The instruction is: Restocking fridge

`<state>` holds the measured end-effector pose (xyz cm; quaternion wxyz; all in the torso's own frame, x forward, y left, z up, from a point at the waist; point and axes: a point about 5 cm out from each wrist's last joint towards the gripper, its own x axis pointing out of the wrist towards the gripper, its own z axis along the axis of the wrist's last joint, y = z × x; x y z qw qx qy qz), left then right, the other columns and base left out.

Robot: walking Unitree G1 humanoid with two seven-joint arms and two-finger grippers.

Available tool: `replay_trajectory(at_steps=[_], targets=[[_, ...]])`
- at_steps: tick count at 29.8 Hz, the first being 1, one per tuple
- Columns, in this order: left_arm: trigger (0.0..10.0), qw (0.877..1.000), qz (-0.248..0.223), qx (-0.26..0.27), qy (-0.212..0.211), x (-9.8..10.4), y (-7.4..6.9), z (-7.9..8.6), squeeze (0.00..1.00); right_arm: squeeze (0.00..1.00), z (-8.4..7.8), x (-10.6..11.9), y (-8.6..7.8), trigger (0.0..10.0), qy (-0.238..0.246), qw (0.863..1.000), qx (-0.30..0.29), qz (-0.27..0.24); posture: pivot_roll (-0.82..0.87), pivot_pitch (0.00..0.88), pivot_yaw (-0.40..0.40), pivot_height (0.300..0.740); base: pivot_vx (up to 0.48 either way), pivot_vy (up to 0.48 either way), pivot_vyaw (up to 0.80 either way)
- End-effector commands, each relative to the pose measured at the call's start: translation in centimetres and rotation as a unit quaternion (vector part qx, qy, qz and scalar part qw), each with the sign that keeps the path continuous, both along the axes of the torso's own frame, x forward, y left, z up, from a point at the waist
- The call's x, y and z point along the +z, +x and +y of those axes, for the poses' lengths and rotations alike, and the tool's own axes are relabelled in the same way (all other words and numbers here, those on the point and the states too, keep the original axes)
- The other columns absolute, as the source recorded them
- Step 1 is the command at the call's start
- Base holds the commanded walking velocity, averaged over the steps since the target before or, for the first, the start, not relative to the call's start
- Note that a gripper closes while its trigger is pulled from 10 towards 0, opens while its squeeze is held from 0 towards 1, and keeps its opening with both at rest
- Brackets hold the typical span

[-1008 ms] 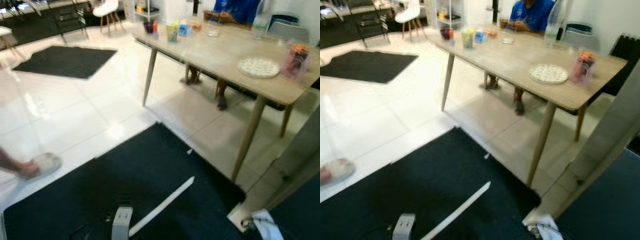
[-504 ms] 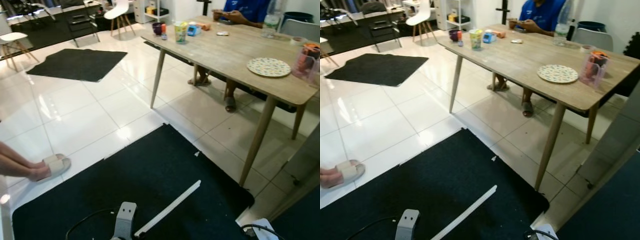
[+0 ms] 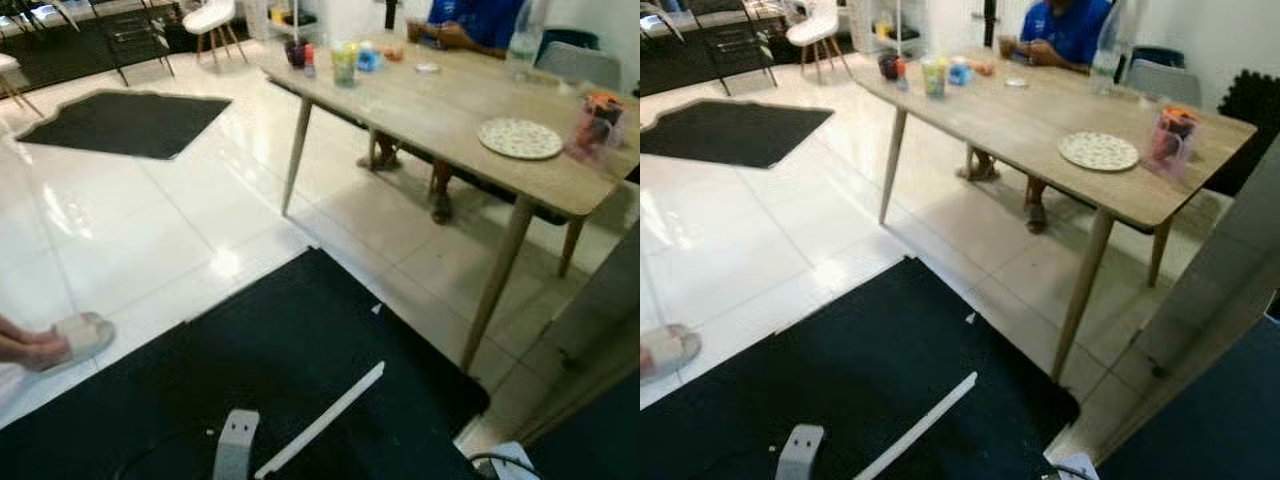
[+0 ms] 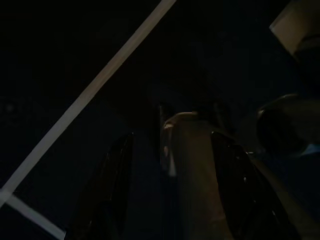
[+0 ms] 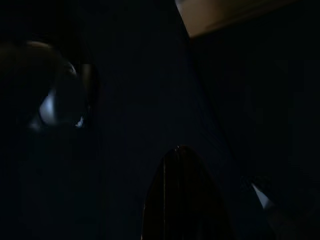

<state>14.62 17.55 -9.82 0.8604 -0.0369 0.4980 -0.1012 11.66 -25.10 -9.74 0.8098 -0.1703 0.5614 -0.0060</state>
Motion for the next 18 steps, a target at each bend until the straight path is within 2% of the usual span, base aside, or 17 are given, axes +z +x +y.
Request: replay_trajectory(at_steps=[1, 4, 12, 18], targets=[[10.0, 1.000, -0.006, 0.000, 0.010, 0.2, 0.4, 0.7, 0.00, 0.00, 0.4, 0.0, 0.5, 10.0, 0.001, 1.000, 0.003, -0.006, -0.02, 0.000, 0.027, 0.740, 0.322, 0.000, 0.00], [10.0, 1.000, -0.007, 0.000, 0.010, 0.2, 0.4, 0.8, 0.00, 0.00, 0.3, 0.1, 0.5, 10.0, 0.001, 1.000, 0.003, -0.006, -0.03, 0.000, 0.028, 0.740, 0.322, 0.000, 0.00], [10.0, 1.000, -0.004, -0.012, 0.000, 0.0, 0.2, -0.5, 0.00, 0.00, 0.1, 0.0, 0.1, 10.0, -0.004, 1.000, 0.003, 0.000, -0.04, 0.000, 0.023, 0.740, 0.325, 0.000, 0.00], [10.0, 1.000, -0.005, -0.016, -0.002, 0.1, 0.3, -0.7, 0.00, 0.00, -0.1, 0.0, 0.0, 10.0, -0.010, 1.000, 0.003, 0.003, -0.04, 0.000, 0.024, 0.740, 0.337, 0.000, 0.00]])
